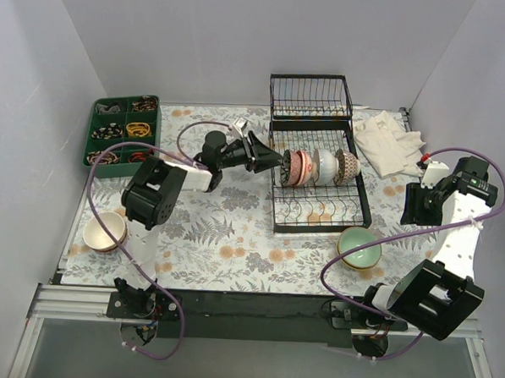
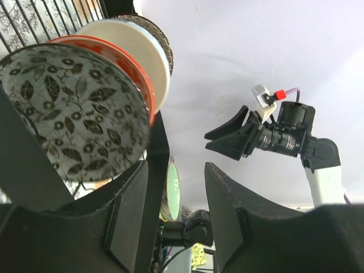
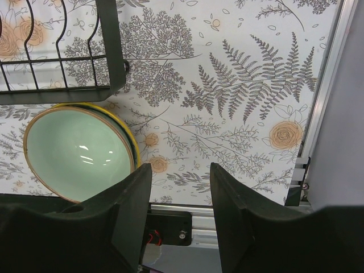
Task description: Load the bowls into the dish rack
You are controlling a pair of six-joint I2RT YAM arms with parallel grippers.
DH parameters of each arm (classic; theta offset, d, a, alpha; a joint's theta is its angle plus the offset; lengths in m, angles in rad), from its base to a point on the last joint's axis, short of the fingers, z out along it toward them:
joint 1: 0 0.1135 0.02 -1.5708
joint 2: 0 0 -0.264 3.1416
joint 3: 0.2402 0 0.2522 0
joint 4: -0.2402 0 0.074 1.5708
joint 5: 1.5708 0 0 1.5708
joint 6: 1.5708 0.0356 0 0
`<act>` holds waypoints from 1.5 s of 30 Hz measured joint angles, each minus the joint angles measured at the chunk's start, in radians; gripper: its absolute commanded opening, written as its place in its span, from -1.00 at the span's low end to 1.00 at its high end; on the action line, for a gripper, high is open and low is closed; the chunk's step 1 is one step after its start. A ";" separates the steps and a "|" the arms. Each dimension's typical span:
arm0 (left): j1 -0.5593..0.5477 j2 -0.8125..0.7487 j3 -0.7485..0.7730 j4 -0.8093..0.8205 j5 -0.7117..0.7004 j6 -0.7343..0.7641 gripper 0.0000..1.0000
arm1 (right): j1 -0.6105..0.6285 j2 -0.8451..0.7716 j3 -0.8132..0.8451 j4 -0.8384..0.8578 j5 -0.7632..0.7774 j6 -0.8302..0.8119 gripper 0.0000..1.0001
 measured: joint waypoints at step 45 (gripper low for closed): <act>0.671 -0.631 0.110 -2.125 -0.878 1.640 -0.10 | 0.091 0.295 0.476 -0.035 -0.449 0.081 0.13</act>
